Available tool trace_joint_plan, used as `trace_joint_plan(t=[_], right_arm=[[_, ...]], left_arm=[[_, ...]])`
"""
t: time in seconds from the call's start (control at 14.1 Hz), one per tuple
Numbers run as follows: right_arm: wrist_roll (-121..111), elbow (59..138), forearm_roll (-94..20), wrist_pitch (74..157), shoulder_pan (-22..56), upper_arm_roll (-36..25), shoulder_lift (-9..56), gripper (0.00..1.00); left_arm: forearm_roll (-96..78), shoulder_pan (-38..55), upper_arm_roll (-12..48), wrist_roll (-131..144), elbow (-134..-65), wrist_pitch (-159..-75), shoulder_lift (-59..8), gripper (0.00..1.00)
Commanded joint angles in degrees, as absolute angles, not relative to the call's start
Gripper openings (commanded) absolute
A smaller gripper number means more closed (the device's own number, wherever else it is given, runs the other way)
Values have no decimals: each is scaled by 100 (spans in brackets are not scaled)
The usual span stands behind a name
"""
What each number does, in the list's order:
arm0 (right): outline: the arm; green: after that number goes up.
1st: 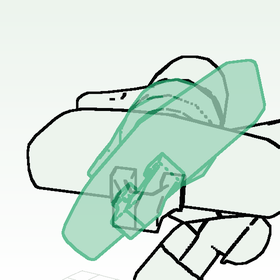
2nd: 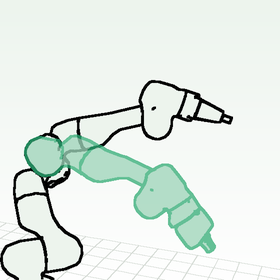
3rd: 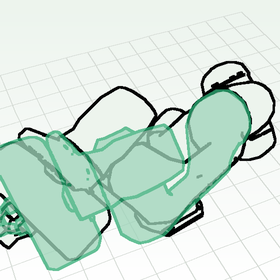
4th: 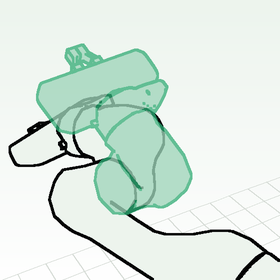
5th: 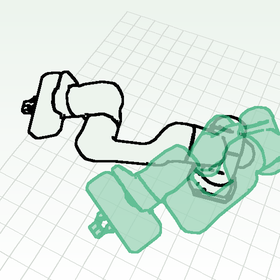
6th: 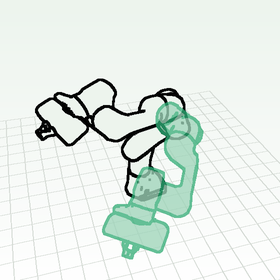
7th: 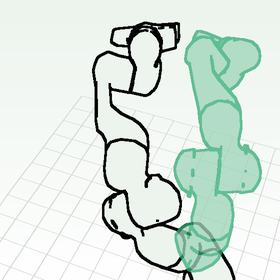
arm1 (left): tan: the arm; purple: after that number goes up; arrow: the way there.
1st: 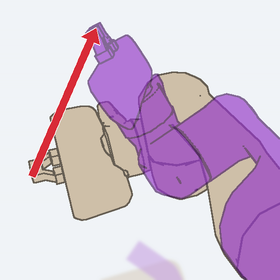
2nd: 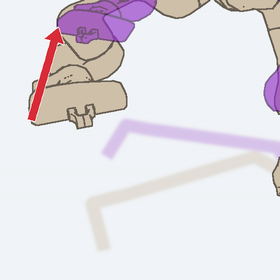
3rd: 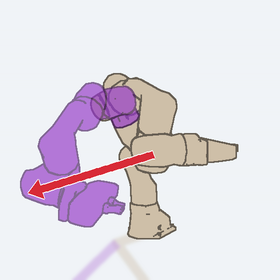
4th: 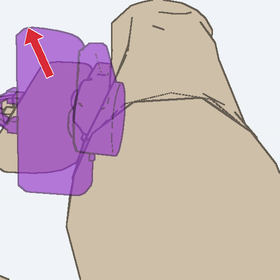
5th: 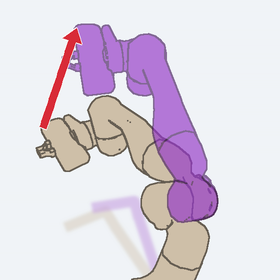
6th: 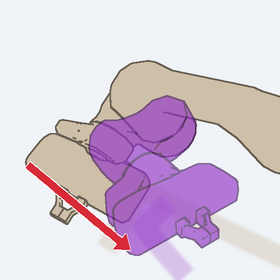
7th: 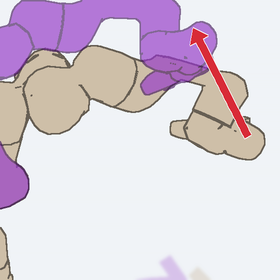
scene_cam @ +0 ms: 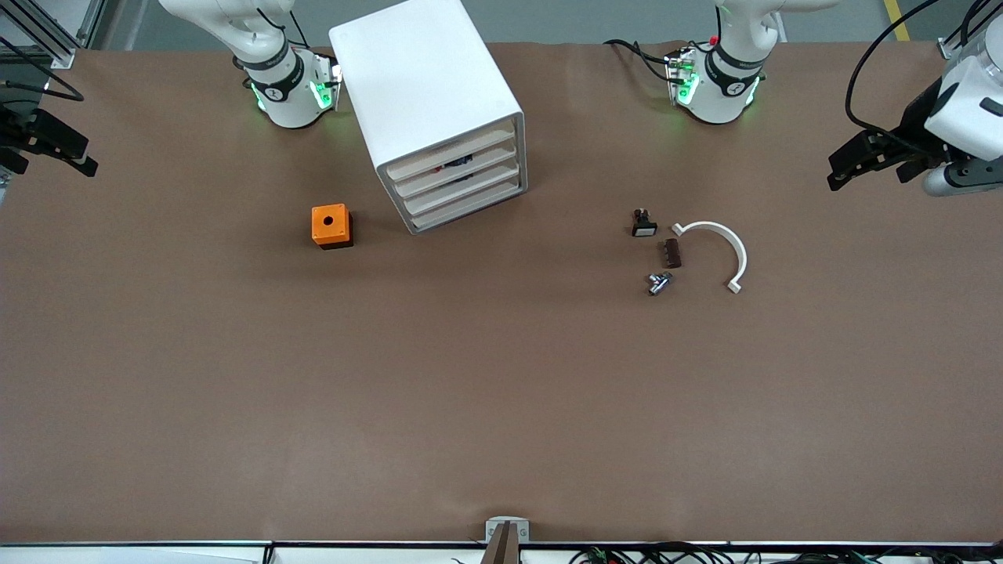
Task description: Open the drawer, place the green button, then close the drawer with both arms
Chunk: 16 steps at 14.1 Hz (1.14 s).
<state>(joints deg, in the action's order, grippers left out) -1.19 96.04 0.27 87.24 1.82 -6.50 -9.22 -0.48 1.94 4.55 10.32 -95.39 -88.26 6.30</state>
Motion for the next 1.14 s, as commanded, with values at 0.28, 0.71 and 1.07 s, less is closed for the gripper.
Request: trace_joint_plan(t=[0.28,0.71,1.07], right_arm=[[-211,9765,-61,8736,211,-712,-1072,100],[-220,9765,-141,8736,193,-729,-1072,100],[-264,9773,-132,8693,246,-703,-1072,100]], left_arm=[[378,158,483,369,-9519,-8596,818,100],[378,158,457,422,-9193,-8552,589,100],[369,167,475,667,-9202,-8482,589,100]])
